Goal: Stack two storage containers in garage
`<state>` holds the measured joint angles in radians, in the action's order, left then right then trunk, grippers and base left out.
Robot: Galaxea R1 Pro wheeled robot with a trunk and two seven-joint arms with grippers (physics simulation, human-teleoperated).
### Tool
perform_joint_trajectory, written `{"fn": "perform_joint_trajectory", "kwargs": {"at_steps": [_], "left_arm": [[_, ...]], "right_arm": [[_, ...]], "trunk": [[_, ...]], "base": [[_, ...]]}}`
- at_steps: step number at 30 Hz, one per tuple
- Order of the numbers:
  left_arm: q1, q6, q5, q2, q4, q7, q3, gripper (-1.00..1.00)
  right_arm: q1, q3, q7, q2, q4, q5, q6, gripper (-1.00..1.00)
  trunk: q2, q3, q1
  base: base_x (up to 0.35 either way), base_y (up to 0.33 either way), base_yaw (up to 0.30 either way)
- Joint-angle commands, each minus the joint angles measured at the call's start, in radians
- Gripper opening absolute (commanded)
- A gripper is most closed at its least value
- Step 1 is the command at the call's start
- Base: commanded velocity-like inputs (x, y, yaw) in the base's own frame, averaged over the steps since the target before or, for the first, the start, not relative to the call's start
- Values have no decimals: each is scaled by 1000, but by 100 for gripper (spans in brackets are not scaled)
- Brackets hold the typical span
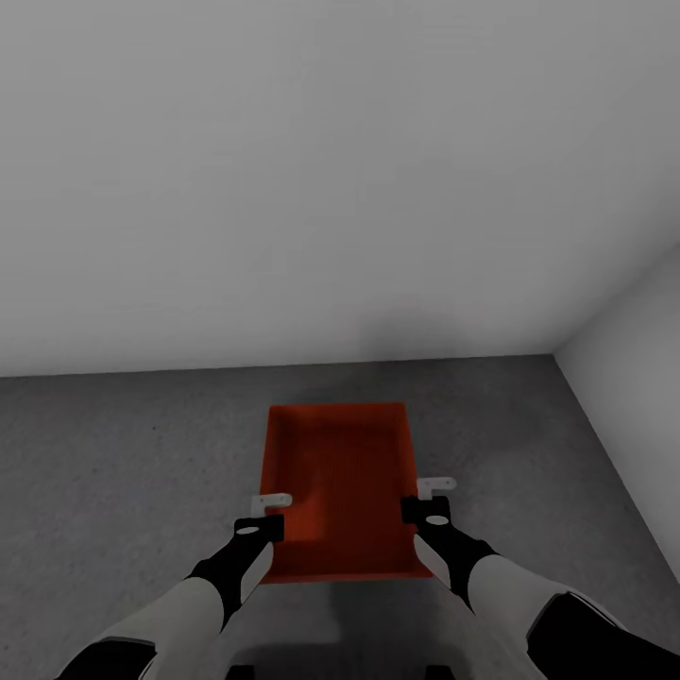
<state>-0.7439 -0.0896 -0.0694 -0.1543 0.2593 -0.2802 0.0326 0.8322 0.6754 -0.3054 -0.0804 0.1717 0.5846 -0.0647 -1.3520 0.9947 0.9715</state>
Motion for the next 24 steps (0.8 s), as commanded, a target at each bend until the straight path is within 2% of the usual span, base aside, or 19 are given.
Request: {"fn": "perform_joint_trajectory", "kwargs": {"at_steps": [1,24], "left_arm": [[0,-7,13,1,4,-50,-13,-100],[0,-7,13,1,3,-50,-13,-100]], "right_arm": [[1,-13,-63,10,-69,14,-7,-100],[1,-14,-63,10,-69,14,-4,-100]], "trunk": [[0,0,0],[0,0,0]], "base": [[0,0,0],[0,0,0]]}}
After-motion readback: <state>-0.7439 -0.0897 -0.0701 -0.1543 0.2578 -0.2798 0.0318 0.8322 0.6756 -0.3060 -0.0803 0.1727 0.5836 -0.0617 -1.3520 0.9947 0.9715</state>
